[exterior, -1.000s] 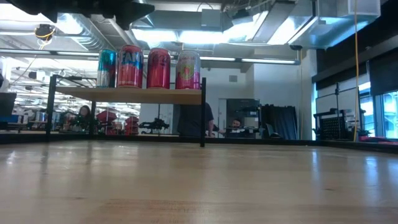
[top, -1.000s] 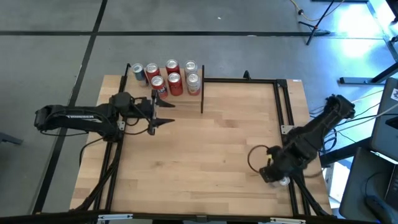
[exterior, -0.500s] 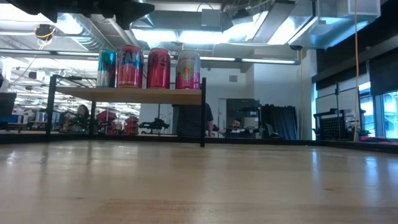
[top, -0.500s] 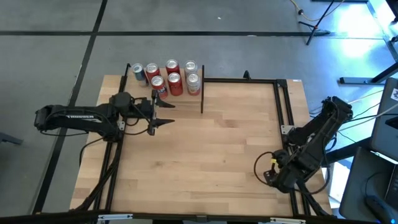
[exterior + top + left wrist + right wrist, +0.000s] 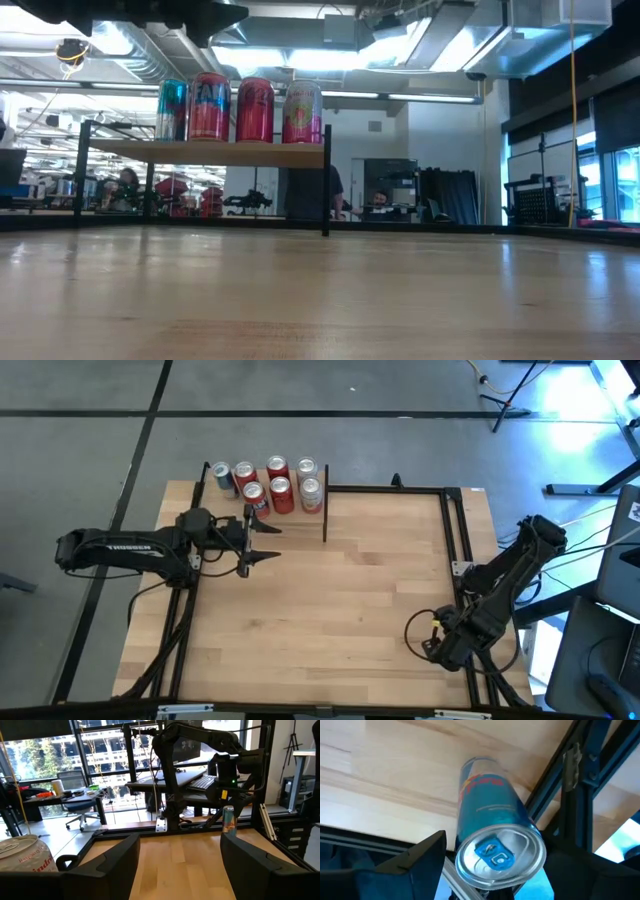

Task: Place canned beverage on shelf
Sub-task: Put the blue soda can aligned with the other blue soda can on the shelf

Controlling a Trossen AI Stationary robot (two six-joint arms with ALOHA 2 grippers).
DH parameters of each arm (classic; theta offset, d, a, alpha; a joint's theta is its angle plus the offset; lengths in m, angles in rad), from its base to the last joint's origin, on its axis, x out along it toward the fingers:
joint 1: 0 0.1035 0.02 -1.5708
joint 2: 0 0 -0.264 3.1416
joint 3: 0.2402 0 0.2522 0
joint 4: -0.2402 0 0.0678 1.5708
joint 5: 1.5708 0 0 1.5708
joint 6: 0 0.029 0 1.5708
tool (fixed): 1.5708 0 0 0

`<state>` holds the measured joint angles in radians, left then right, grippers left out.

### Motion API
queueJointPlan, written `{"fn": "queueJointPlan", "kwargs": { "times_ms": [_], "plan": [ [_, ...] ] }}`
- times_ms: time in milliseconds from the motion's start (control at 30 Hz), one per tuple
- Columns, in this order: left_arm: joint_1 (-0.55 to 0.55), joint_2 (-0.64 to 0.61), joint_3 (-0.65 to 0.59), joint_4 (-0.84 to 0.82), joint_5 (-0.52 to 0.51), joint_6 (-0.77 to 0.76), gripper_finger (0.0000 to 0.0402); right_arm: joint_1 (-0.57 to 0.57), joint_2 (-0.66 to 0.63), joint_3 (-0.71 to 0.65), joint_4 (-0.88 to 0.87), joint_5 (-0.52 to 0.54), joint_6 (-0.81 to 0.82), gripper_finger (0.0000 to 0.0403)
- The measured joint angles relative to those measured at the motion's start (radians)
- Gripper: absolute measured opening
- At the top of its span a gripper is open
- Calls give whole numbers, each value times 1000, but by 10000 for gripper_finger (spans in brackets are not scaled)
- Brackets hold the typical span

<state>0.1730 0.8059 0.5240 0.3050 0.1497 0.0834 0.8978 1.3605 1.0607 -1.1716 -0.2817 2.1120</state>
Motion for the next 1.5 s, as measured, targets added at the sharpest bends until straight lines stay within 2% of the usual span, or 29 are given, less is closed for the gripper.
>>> {"fn": "queueJointPlan", "kwargs": {
  "times_ms": [167,333,433,600,767,900,1133,1300,1500],
  "plan": [
    [0,0,0,-2,1,-1,247,-2,0,-21,20,-41,-20,285],
    [0,0,0,-14,2,-3,247,-7,-1,-24,20,-59,-105,201],
    [0,0,0,-14,1,-3,247,-42,-1,-13,14,-49,-208,196],
    [-2,0,0,-50,2,-13,247,-155,0,53,28,135,-478,196],
    [-42,0,0,-90,1,-29,247,-311,19,149,66,327,-847,196],
    [-100,0,0,-112,2,-29,247,-440,92,246,129,387,-1190,196],
    [-183,0,0,-195,-21,-50,247,-621,296,506,81,359,-1656,196],
    [-213,0,0,-261,-78,-81,247,-703,446,727,-72,351,-1859,196],
    [-228,0,0,-343,-158,-108,247,-770,597,931,-233,358,-1992,196]
  ]
}}
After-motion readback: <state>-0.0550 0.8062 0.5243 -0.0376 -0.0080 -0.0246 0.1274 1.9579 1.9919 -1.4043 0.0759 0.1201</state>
